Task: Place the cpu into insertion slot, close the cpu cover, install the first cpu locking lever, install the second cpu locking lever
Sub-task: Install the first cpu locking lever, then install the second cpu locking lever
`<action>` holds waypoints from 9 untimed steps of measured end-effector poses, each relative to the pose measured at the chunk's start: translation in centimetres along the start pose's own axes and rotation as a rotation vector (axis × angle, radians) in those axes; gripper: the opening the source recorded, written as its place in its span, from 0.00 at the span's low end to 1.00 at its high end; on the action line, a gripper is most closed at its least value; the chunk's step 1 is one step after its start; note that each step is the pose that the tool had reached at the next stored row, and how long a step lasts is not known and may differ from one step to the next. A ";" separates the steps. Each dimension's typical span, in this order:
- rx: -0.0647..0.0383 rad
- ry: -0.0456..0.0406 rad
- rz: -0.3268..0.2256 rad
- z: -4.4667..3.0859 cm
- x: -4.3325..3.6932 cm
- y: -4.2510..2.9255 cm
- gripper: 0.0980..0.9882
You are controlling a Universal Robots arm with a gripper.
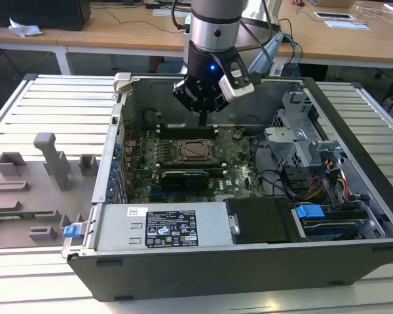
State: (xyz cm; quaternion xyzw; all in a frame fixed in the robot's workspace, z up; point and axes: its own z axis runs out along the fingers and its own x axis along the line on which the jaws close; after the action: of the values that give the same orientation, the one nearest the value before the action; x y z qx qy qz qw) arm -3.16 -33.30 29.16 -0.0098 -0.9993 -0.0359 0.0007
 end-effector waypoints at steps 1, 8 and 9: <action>0.000 0.0000 0.000 0.00 0.00 0.00 0.01; 0.002 0.0001 0.000 0.01 0.11 -0.08 0.01; 0.002 0.0001 0.000 0.01 0.15 -0.12 0.01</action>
State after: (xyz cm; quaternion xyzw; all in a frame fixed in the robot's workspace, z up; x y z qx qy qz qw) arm -3.31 -33.41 29.15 -0.0099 -0.9993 -0.0348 0.0007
